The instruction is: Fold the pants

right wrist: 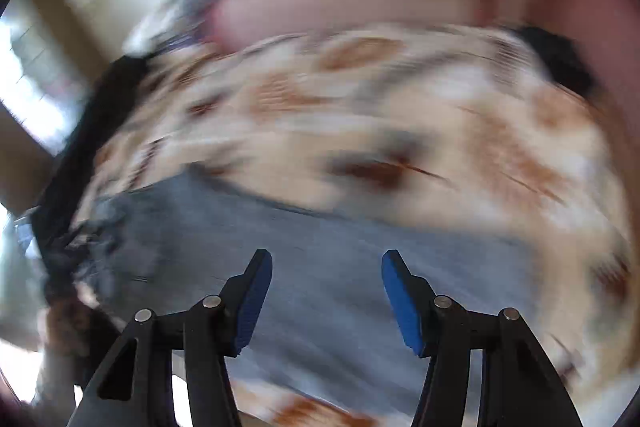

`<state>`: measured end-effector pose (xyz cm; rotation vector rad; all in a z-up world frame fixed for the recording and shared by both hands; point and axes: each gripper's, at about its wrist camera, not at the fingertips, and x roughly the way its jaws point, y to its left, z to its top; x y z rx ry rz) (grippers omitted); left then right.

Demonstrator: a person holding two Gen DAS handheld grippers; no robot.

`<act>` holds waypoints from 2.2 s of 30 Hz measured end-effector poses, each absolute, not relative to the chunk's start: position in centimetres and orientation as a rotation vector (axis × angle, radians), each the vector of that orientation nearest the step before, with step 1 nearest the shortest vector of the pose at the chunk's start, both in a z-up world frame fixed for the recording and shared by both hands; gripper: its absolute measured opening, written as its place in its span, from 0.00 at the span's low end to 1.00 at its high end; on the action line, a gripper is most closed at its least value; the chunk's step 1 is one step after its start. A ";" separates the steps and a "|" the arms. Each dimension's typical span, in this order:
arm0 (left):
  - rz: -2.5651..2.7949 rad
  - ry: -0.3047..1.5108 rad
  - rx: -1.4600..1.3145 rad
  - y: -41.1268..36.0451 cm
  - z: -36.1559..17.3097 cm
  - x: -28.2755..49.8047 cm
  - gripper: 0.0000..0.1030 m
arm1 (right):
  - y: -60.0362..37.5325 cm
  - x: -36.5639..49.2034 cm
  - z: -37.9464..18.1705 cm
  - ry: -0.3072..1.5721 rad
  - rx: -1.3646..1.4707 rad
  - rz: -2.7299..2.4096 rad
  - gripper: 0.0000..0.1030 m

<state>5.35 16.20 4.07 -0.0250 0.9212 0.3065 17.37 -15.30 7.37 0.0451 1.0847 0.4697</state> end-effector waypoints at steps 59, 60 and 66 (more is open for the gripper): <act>0.129 0.895 0.024 8.9 3.1 3.1 0.89 | -32.8 8.4 0.7 1.026 0.680 0.199 0.74; 0.124 0.889 0.008 9.0 3.3 3.1 0.89 | -32.3 7.7 0.2 1.037 0.697 0.206 0.74; 0.113 0.902 -0.051 9.5 3.2 3.5 0.89 | -31.5 6.3 -5.3 1.171 0.779 0.115 0.73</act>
